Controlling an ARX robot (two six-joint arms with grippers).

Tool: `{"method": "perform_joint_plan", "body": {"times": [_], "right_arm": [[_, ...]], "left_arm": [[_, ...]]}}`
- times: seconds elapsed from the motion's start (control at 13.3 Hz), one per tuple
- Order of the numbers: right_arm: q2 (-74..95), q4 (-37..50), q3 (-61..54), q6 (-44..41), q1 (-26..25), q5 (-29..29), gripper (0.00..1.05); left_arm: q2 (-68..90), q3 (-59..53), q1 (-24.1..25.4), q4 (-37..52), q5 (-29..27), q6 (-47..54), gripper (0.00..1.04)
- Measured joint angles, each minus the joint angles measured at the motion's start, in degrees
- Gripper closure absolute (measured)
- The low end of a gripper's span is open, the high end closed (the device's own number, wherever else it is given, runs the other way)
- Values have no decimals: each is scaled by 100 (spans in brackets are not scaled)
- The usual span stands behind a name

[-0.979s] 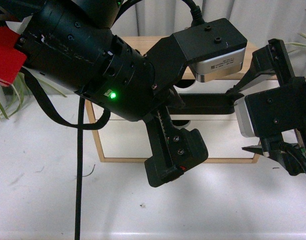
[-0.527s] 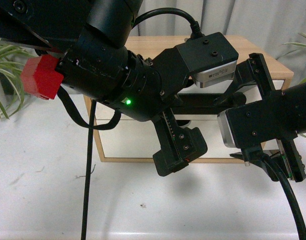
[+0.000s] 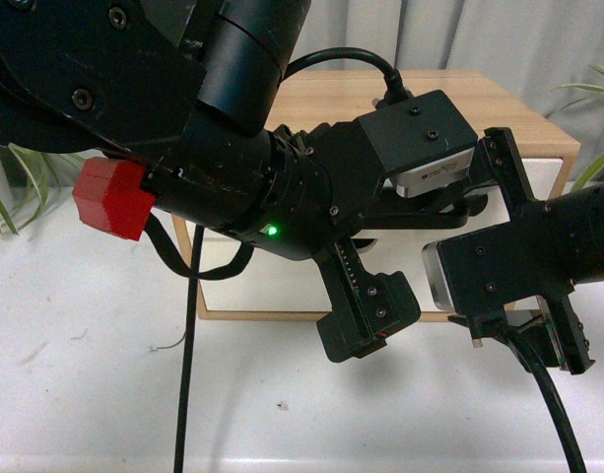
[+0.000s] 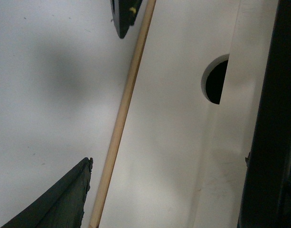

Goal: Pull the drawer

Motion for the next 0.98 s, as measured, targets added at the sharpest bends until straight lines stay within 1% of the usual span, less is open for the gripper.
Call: {"method": "perform_joint_plan", "body": {"times": [0.08, 0.15, 0.75, 0.98], "right_arm": [[-271, -109, -323, -4, -39, -46, 6], [-428, -216, -483, -4, -39, -66, 6], [-1545, -763, -1556, -7, -35, -229, 6], [-1888, -1104, -1755, -2, -33, -240, 6]], "left_arm": [[-210, -293, -7, 37, 190, 0, 7], [-339, -455, -33, 44, 254, -2, 7], [-1152, -1587, -162, 149, 498, -306, 7], [-1471, -1882, -177, 96, 525, -413, 7]]}}
